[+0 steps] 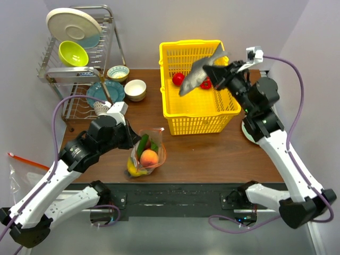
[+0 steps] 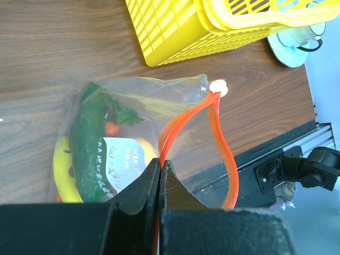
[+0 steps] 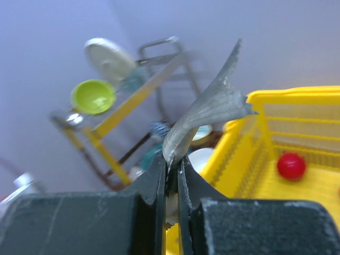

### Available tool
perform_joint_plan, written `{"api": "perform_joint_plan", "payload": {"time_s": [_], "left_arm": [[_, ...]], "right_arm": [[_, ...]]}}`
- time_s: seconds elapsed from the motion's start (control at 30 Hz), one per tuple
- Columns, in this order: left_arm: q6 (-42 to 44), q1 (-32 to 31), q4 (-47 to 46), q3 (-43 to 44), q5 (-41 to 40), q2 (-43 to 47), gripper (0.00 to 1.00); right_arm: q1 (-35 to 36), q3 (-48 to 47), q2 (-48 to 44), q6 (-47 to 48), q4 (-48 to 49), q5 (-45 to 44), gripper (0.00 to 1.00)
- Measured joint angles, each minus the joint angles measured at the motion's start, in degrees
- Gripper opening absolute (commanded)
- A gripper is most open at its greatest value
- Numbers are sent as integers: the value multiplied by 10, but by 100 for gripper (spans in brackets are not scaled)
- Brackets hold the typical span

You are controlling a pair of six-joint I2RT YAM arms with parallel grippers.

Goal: Place the food in the zip-top bag and seal the zipper
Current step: Place the fake fish in the zipper food storage bag.

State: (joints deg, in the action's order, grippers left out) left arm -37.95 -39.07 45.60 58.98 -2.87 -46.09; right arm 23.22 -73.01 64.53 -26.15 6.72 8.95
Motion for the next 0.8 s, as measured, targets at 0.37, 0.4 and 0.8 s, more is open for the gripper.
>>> {"api": "perform_joint_plan", "payload": {"time_s": [0.37,0.4,0.8], "left_arm": [[-7,0,-19,-14,15,10,0],[-9,0,-19,-14,16,10,0],[-15,0,-18,-14,21,9,0]], "right_arm": [[73,167,-85,-143,1,178,0],[90,172,-87,-142,0,179,0],[250,201,-83,-78,1,96,0]]}}
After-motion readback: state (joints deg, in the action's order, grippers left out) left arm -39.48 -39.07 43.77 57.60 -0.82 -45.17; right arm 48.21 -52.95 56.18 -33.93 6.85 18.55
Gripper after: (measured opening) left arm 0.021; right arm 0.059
